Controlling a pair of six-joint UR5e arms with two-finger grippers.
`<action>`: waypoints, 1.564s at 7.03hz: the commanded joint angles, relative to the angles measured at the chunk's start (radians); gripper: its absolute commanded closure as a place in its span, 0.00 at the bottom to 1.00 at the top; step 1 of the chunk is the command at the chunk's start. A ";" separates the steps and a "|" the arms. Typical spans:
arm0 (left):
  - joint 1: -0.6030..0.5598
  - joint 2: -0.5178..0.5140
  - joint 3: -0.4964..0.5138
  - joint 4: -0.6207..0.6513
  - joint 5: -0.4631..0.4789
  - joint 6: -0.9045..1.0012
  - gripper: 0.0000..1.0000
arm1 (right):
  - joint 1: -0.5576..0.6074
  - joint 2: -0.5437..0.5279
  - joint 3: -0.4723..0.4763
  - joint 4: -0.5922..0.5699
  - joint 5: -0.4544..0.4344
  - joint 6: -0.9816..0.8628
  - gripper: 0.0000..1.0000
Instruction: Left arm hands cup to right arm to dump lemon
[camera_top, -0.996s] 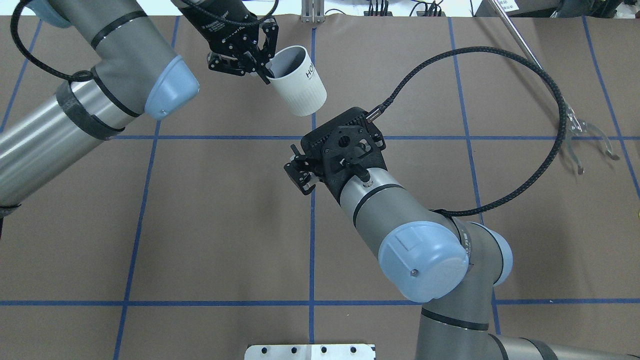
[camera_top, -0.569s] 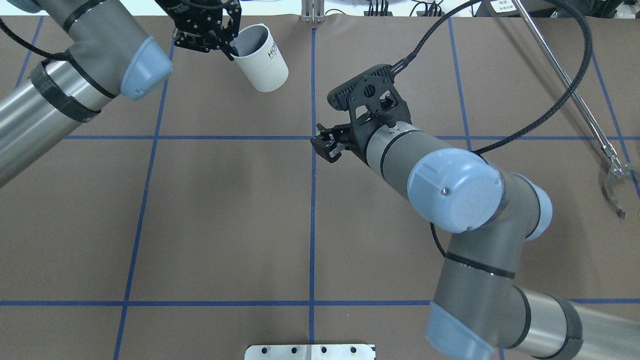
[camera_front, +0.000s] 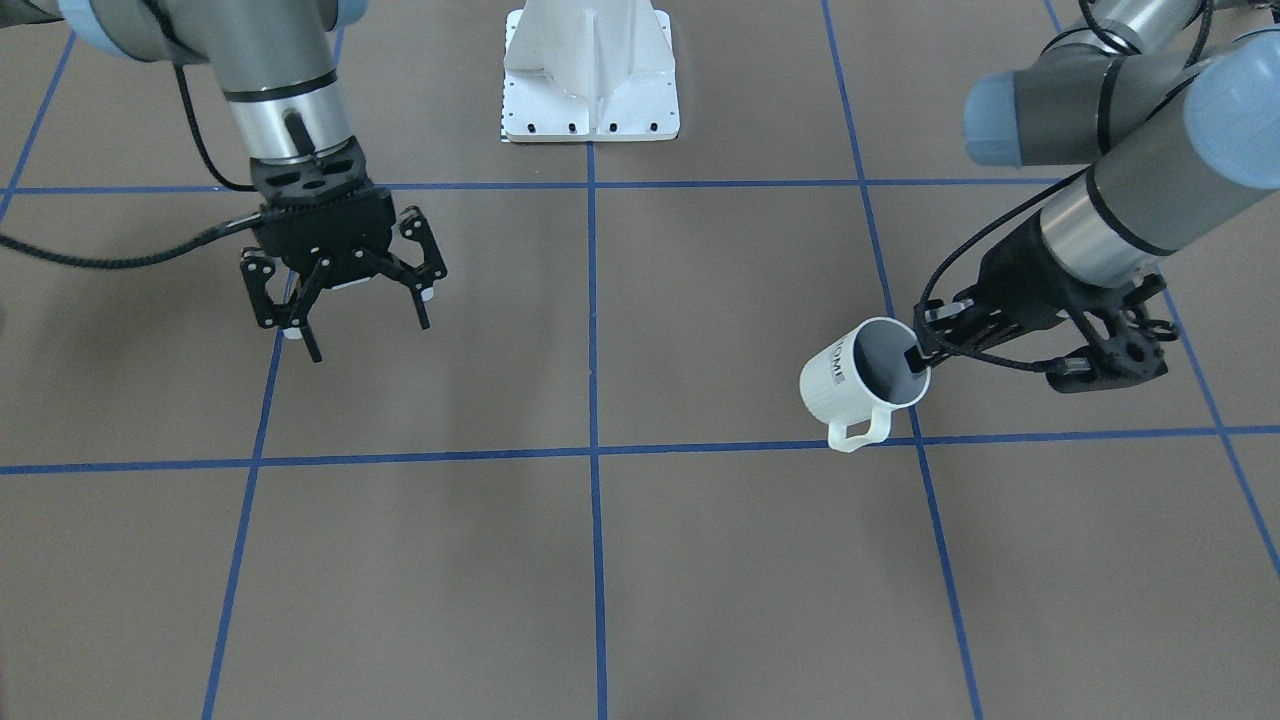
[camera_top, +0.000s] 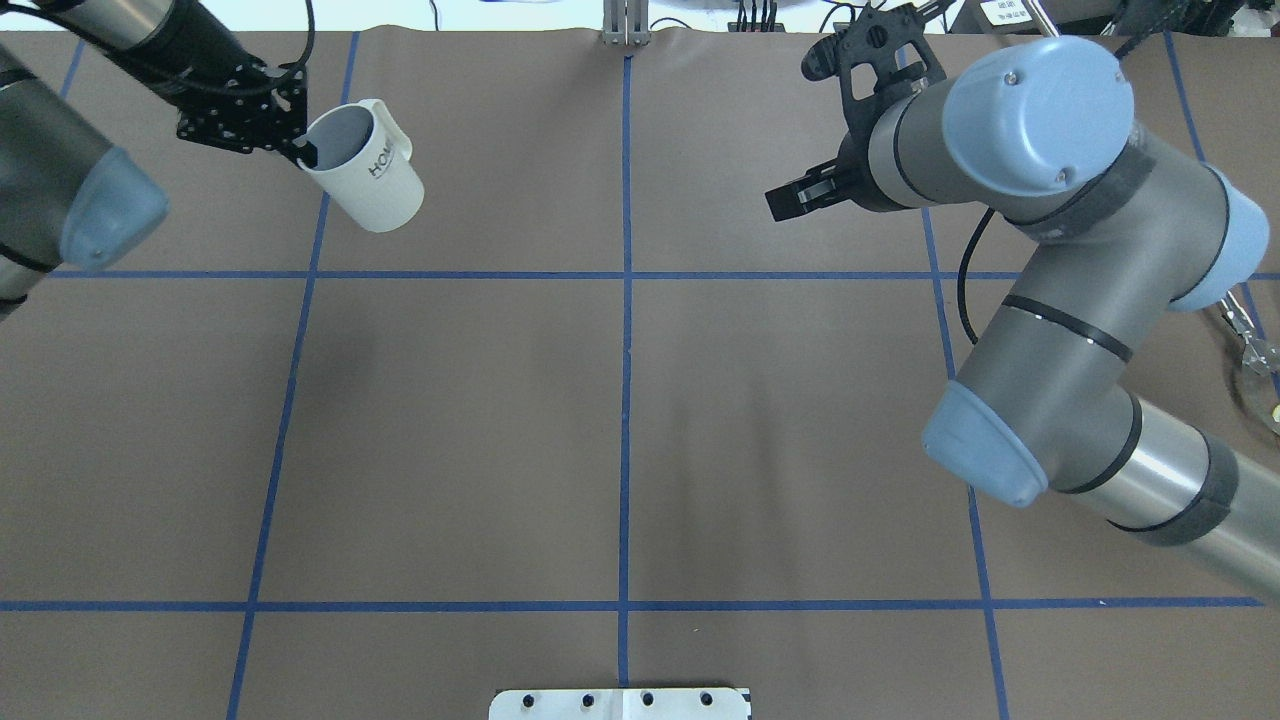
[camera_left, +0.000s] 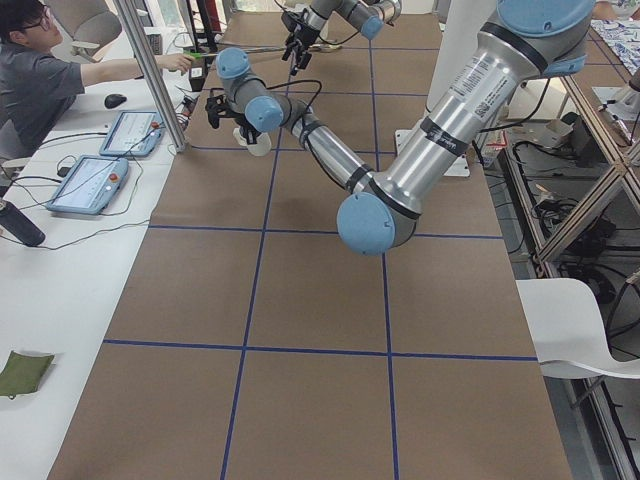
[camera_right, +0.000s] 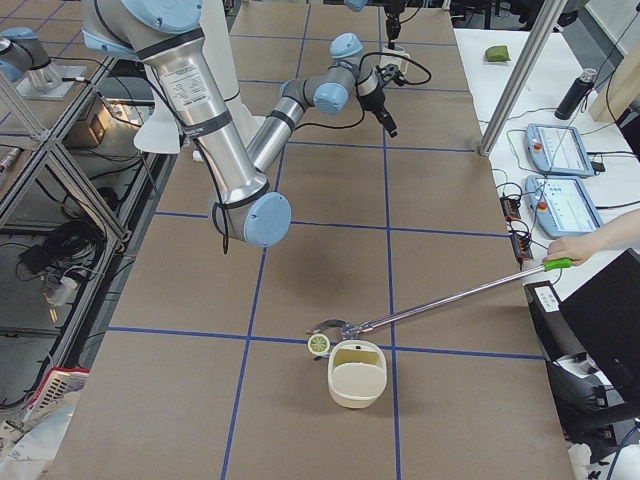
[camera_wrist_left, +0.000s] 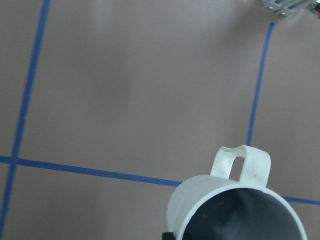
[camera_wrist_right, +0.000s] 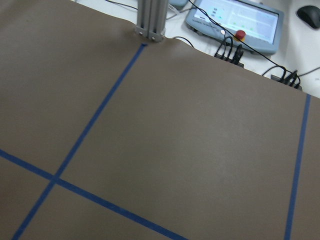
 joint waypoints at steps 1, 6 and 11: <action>-0.002 0.211 -0.086 -0.009 0.163 0.149 1.00 | 0.128 -0.053 -0.076 -0.011 0.168 -0.027 0.00; 0.000 0.402 0.042 -0.277 0.177 0.309 1.00 | 0.391 -0.133 -0.161 -0.169 0.378 -0.421 0.00; -0.024 0.422 -0.012 -0.257 0.142 0.368 0.00 | 0.499 -0.182 -0.191 -0.181 0.466 -0.510 0.00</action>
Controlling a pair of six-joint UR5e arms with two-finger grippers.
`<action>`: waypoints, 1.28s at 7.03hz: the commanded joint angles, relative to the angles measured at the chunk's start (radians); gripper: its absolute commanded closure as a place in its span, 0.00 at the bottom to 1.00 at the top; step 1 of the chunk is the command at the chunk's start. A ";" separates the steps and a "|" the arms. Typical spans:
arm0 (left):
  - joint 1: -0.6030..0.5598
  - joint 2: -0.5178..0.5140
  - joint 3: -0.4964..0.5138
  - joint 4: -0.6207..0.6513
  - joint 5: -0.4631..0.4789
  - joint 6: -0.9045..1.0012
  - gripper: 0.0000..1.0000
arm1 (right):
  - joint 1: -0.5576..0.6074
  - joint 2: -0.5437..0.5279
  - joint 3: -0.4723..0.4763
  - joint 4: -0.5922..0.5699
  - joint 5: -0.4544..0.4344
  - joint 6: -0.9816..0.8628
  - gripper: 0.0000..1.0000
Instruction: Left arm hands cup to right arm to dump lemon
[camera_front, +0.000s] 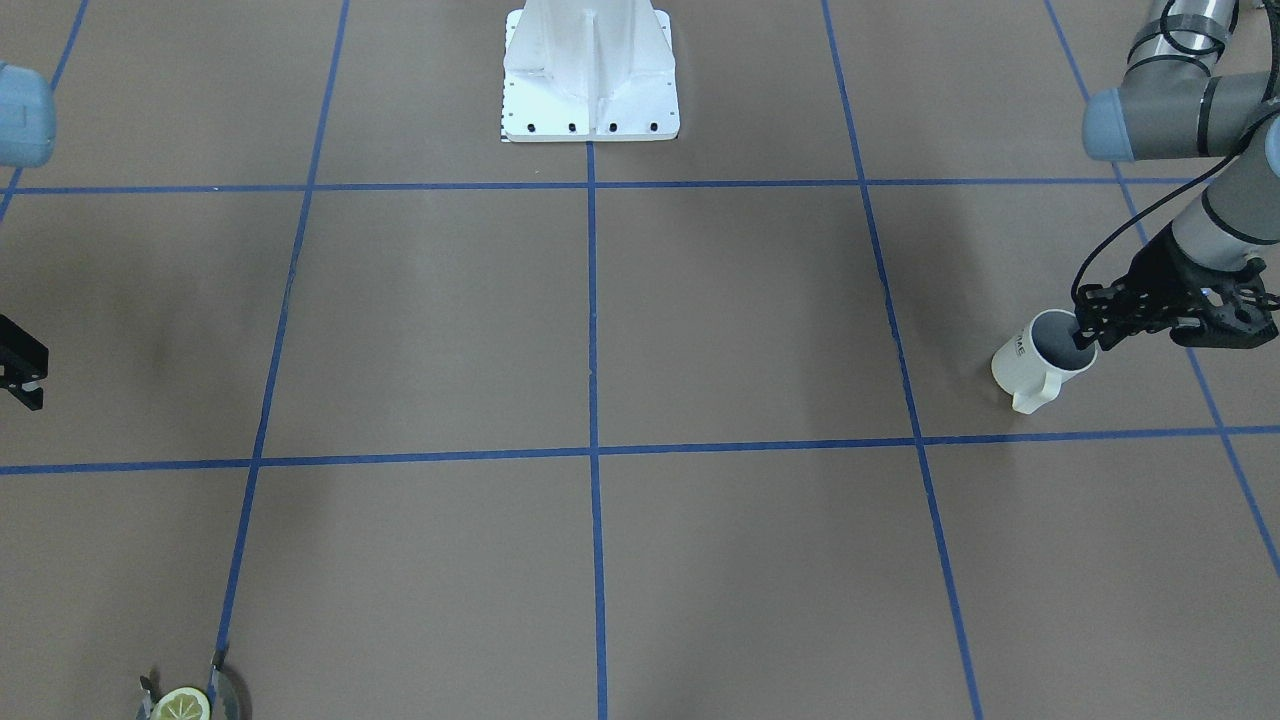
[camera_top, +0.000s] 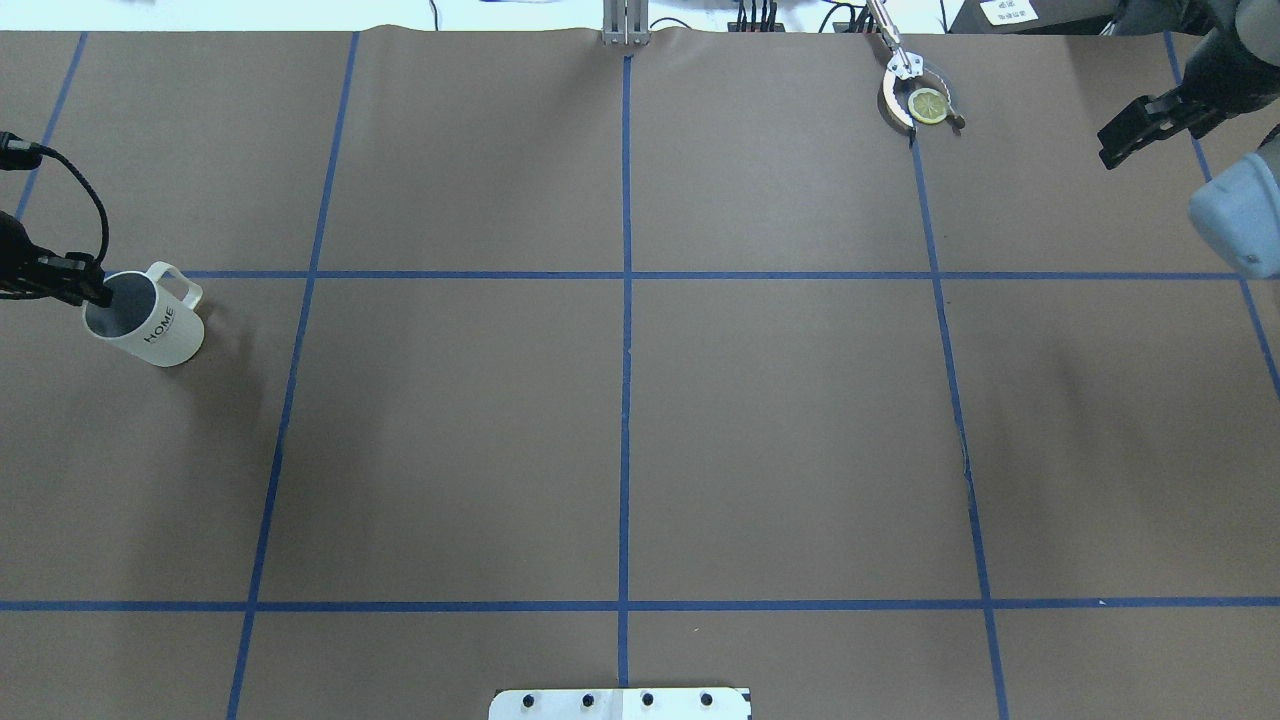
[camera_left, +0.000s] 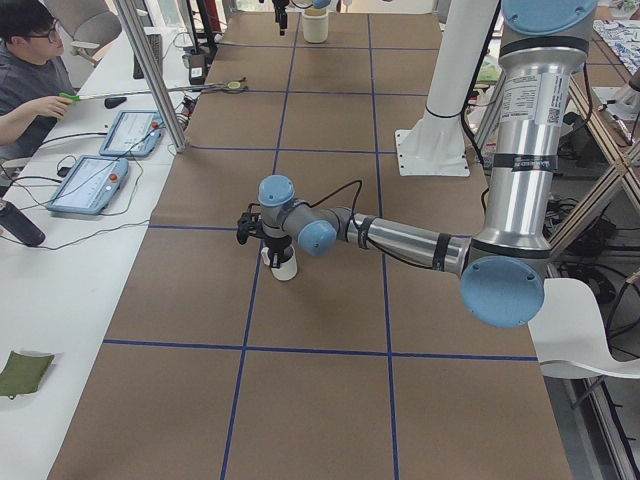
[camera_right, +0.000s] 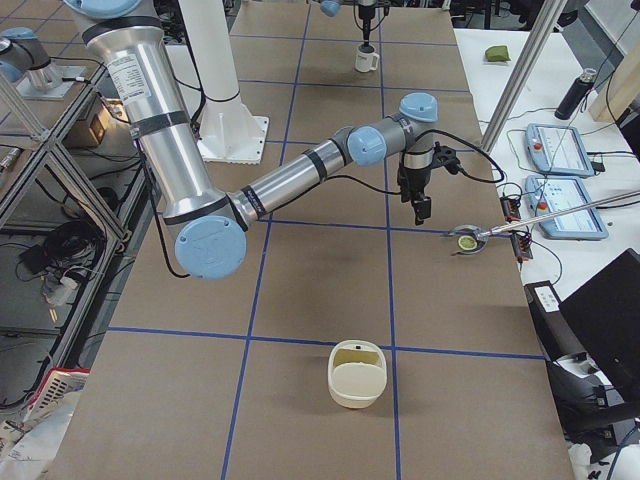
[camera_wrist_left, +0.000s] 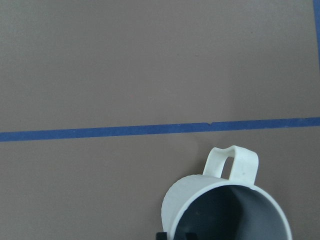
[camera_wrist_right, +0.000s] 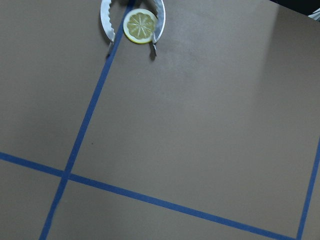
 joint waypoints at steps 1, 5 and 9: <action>-0.103 0.035 -0.075 0.110 -0.050 0.216 0.00 | 0.097 -0.010 -0.083 -0.019 0.082 -0.168 0.00; -0.400 0.144 -0.170 0.486 -0.054 0.807 0.00 | 0.266 -0.115 -0.160 -0.074 0.130 -0.377 0.00; -0.572 0.241 -0.207 0.462 -0.070 0.980 0.00 | 0.292 -0.201 -0.148 -0.056 0.145 -0.375 0.00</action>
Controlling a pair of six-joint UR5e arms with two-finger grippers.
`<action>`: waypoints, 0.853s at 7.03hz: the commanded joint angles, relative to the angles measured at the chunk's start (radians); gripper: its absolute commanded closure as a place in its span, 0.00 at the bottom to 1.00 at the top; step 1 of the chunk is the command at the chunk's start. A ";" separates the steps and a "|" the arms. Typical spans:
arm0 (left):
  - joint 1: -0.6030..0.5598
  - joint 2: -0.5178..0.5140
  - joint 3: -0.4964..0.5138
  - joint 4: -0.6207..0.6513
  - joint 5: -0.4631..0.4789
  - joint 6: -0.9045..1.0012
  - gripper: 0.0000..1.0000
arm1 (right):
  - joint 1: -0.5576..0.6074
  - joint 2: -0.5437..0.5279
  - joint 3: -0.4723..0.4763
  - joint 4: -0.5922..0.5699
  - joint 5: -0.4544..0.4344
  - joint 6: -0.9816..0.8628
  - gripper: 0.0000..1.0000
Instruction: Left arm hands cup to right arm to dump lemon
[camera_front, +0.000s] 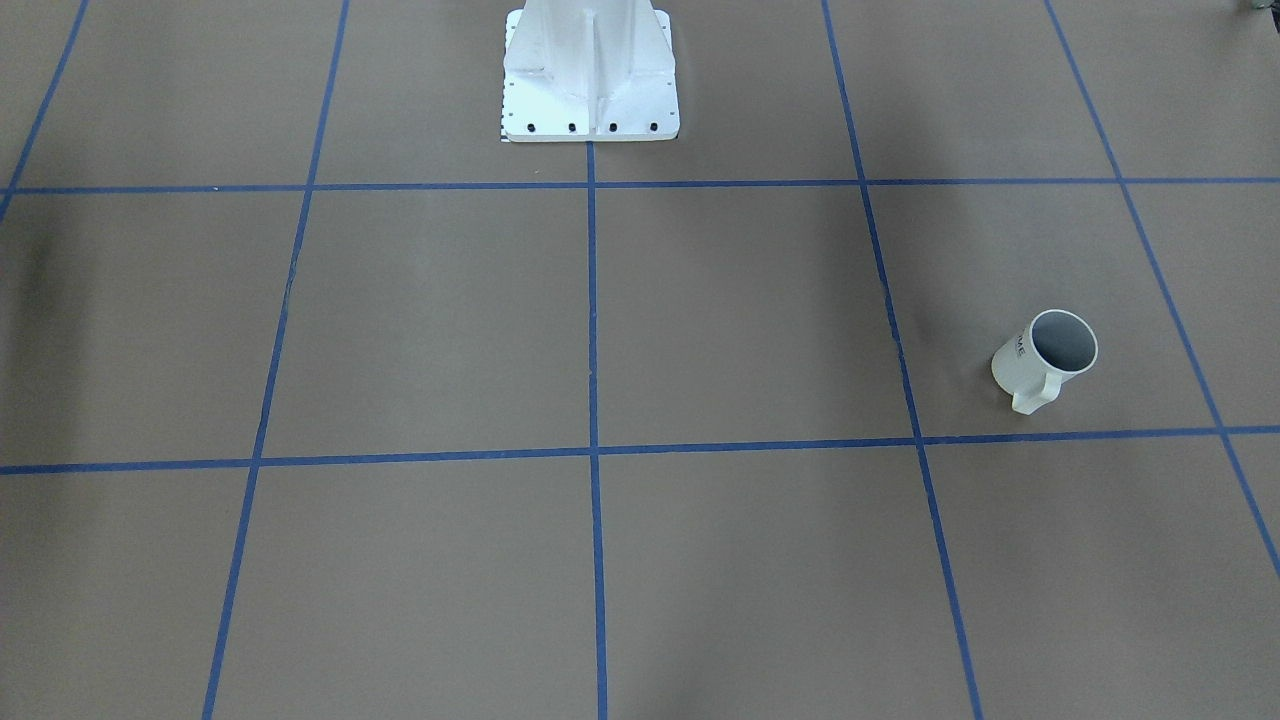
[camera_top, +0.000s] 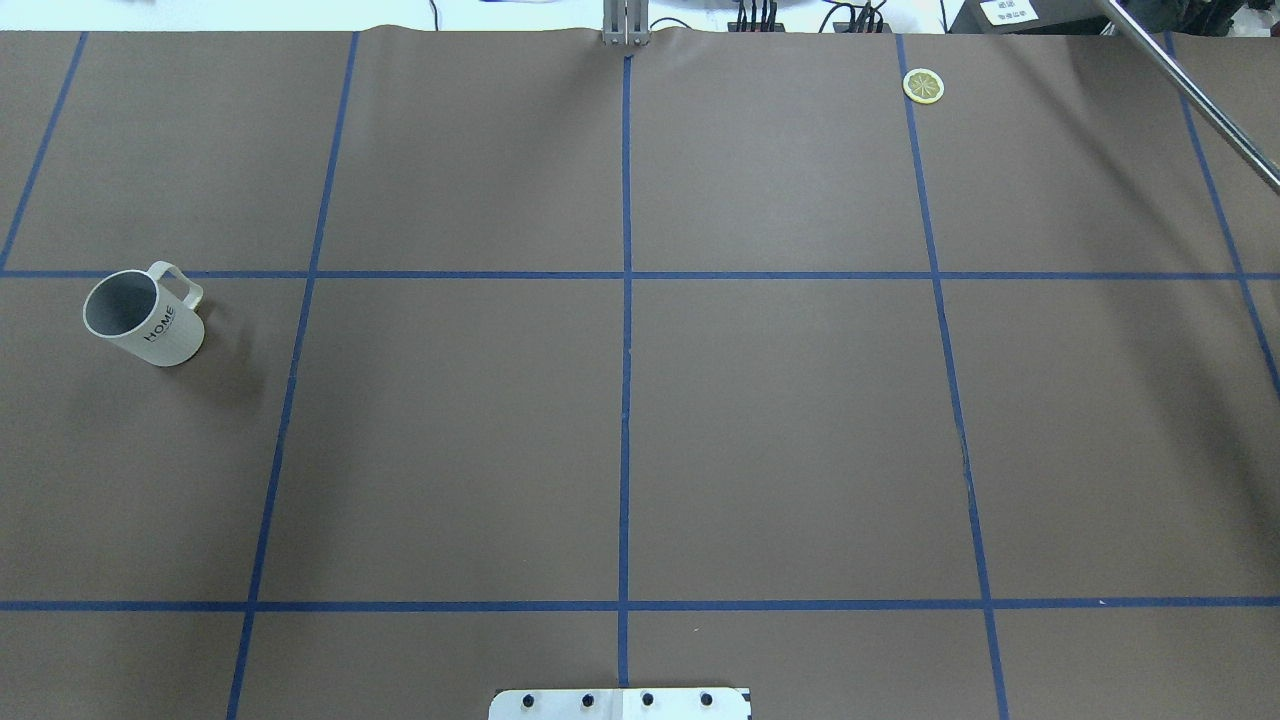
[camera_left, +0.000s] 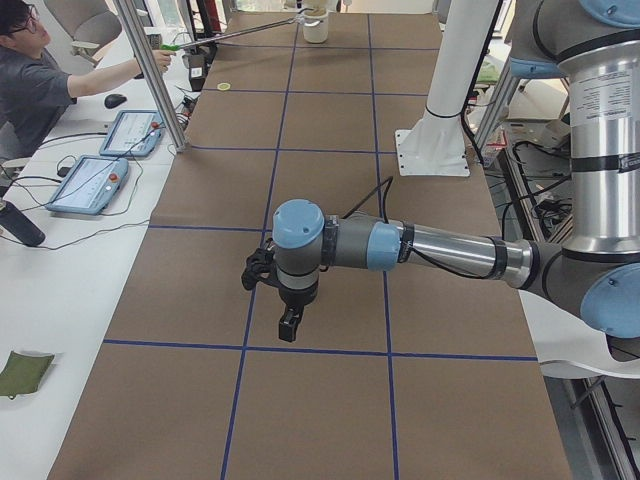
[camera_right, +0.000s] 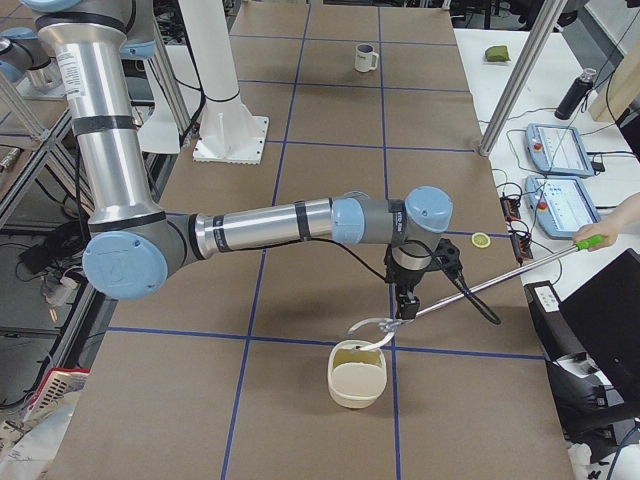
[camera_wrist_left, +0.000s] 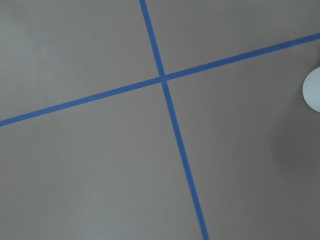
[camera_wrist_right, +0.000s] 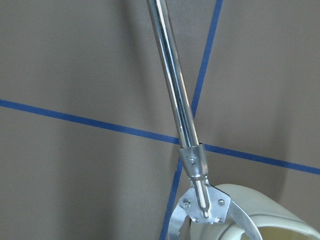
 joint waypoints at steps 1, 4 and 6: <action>-0.068 0.018 -0.003 -0.017 -0.076 0.038 0.00 | 0.002 -0.019 0.007 0.004 -0.002 0.012 0.00; -0.073 0.040 -0.015 -0.020 -0.095 0.049 0.00 | 0.002 -0.019 0.010 0.005 -0.002 0.014 0.00; -0.073 0.055 -0.023 -0.023 -0.095 0.049 0.00 | 0.002 -0.019 0.016 0.005 -0.002 0.012 0.00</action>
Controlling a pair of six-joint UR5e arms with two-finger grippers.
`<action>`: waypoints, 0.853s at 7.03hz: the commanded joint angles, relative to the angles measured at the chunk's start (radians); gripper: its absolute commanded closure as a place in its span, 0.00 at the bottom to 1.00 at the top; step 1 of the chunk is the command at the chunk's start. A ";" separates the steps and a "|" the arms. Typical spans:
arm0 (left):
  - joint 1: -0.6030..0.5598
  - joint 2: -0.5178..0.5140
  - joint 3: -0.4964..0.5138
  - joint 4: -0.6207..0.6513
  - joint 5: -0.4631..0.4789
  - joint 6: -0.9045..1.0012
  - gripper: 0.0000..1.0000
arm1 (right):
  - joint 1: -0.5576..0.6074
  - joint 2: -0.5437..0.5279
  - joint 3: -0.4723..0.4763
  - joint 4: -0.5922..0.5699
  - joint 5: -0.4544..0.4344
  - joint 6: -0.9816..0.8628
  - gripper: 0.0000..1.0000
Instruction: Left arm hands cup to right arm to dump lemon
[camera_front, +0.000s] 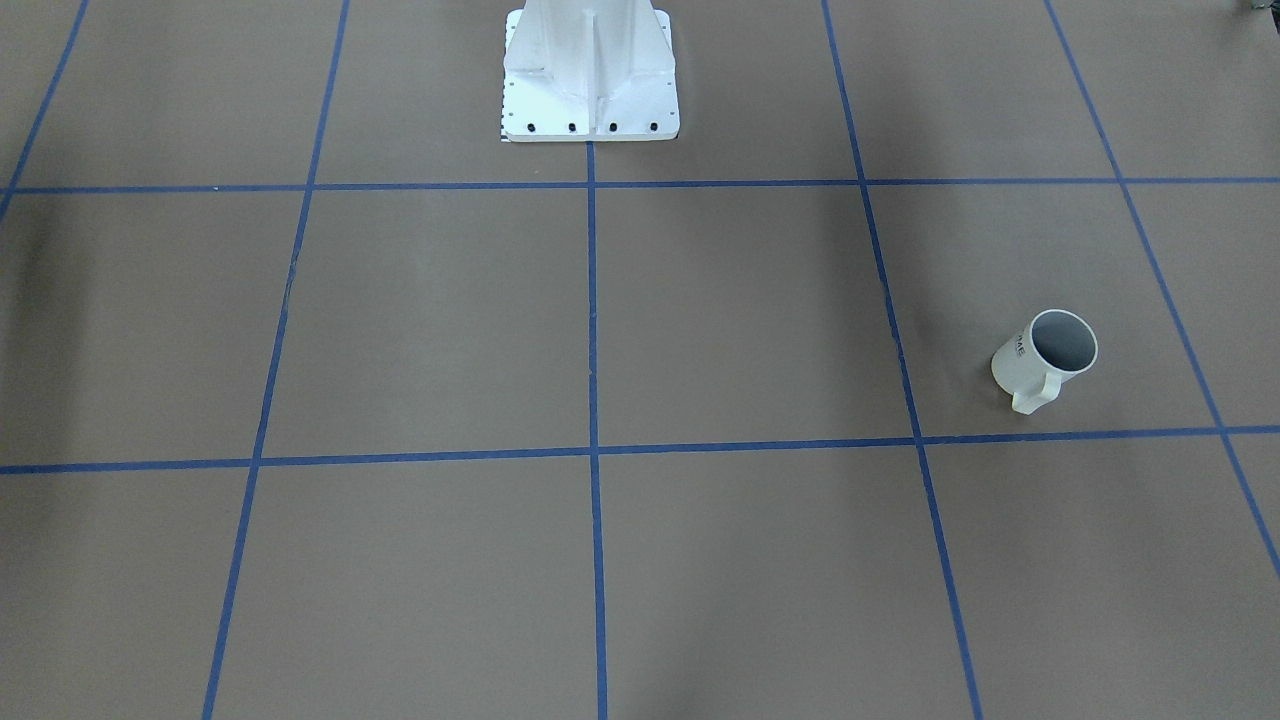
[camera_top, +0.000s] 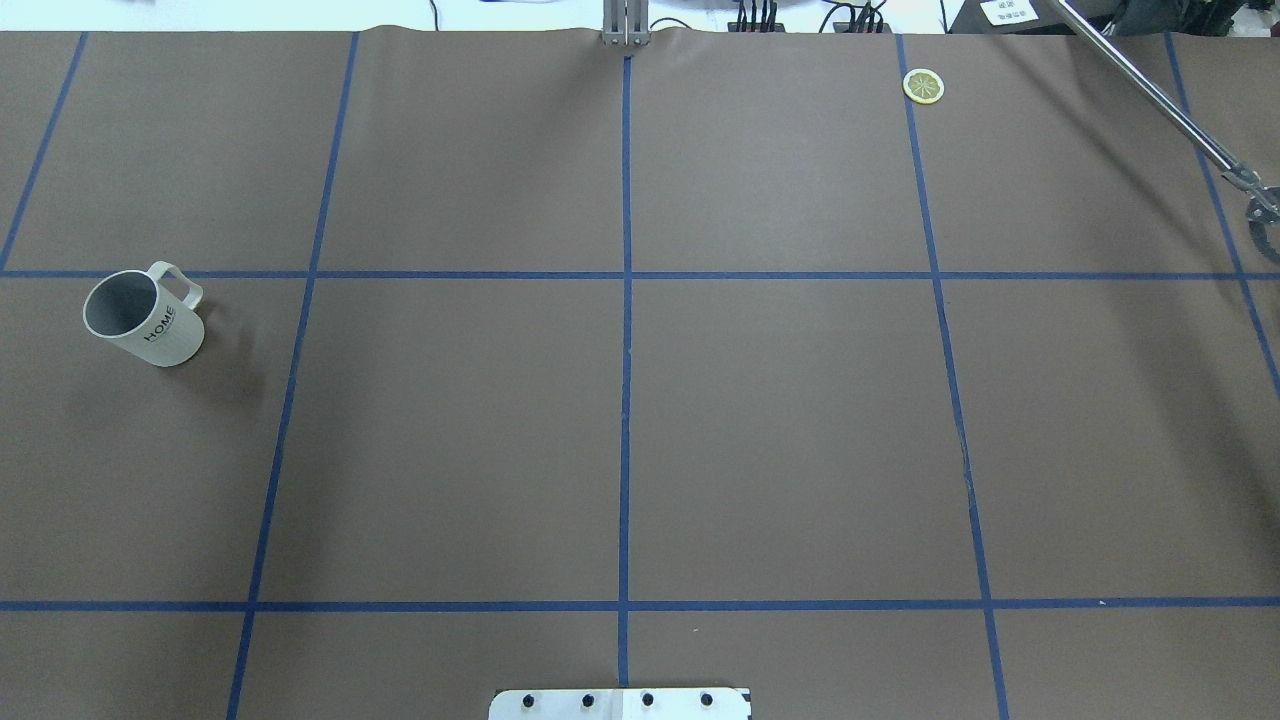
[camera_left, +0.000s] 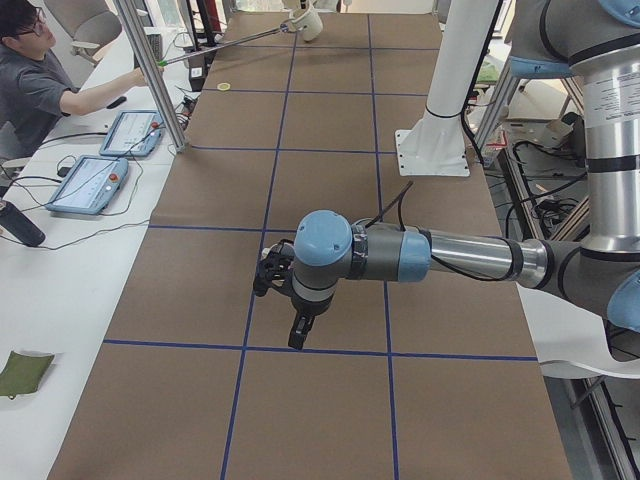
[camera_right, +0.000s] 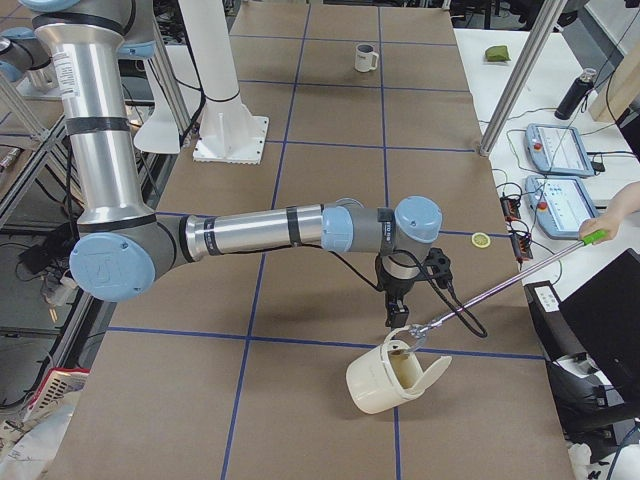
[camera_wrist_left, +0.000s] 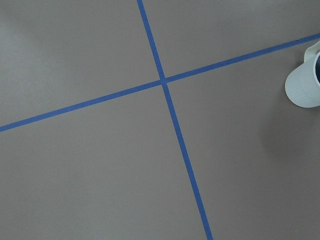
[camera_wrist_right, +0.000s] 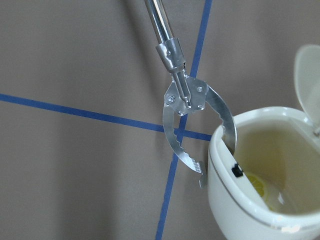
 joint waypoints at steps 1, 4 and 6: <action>-0.001 0.008 -0.004 0.000 -0.001 0.001 0.00 | 0.000 -0.003 0.011 0.000 0.000 0.001 0.00; -0.001 0.010 -0.003 0.000 0.001 0.000 0.00 | 0.000 -0.018 0.040 -0.002 0.002 0.004 0.00; -0.001 0.010 -0.003 0.000 0.001 0.000 0.00 | 0.000 -0.020 0.040 -0.002 0.002 0.004 0.00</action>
